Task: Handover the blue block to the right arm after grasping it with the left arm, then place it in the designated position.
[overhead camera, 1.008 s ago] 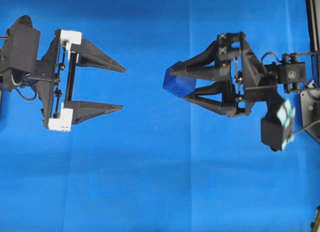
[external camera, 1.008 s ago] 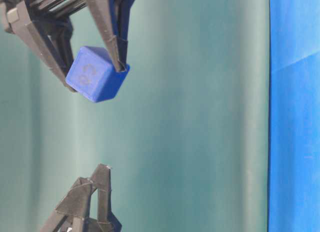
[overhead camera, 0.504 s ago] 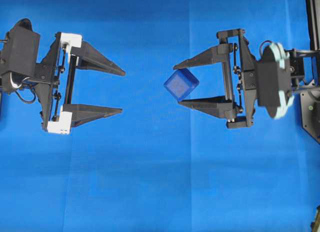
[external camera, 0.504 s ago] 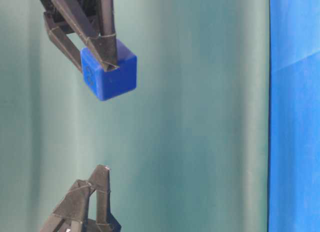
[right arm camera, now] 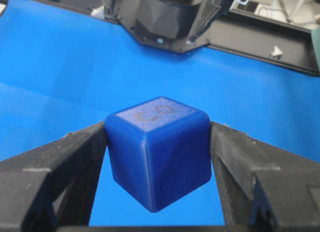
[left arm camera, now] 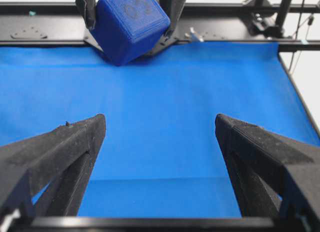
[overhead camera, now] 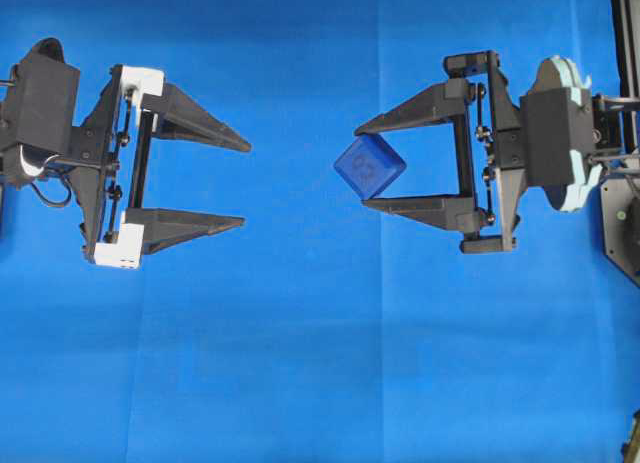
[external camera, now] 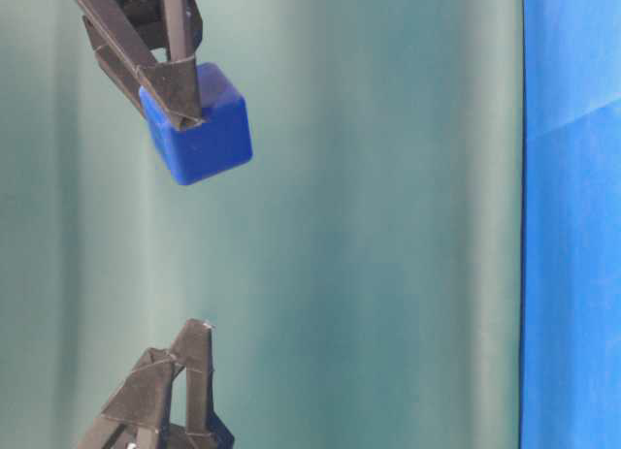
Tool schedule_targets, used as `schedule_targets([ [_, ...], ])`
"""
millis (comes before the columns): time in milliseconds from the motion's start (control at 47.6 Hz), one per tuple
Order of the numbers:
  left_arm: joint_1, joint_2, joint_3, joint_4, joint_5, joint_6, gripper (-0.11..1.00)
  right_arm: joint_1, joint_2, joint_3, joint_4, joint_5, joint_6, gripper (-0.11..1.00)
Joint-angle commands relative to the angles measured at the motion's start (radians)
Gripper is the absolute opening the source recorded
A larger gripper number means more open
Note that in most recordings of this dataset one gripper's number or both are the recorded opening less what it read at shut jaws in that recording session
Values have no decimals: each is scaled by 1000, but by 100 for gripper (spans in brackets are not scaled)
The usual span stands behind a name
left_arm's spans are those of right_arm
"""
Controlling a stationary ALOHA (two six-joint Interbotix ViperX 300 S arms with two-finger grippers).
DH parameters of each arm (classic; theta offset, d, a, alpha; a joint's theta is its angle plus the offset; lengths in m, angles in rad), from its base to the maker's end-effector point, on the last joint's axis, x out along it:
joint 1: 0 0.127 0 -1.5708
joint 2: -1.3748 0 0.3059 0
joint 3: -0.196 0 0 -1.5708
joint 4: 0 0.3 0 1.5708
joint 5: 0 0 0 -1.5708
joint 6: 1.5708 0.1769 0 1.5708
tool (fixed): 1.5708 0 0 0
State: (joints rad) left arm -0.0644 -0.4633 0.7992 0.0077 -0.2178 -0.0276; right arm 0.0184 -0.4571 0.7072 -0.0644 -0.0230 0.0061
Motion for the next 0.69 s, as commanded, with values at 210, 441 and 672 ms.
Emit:
schedule_targets([
  [210, -3, -5, -25, 2, -11, 2, 93, 2, -14, -15, 5, -3, 5, 49],
  [441, -3, -5, -25, 2, -12, 2, 93, 2, -14, -15, 5, 0, 9, 49],
  [672, -5, -5, -31, 2, -11, 2, 93, 2, -14, -15, 5, 6, 14, 49],
])
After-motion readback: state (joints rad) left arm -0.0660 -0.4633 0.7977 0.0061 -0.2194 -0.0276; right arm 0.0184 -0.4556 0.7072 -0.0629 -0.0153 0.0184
